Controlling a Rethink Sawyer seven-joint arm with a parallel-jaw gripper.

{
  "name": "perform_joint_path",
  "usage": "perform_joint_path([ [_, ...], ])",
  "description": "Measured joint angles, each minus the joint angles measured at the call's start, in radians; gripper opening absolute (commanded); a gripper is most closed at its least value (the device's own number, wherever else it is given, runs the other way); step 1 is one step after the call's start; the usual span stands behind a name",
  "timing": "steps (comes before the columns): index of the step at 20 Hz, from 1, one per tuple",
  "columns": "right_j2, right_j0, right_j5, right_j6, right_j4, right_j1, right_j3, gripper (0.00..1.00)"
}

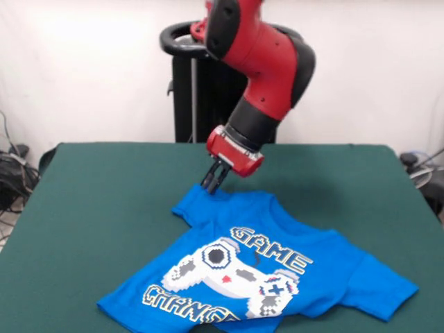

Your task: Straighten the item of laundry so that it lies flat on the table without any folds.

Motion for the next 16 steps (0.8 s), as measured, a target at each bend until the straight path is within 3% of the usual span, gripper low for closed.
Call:
perform_joint_path([
  [7,-0.113,0.071,0.000,0.000,0.047,0.068,0.000,0.00],
  [16,-0.113,0.006,0.000,0.000,0.031,0.050,0.002,0.00],
])
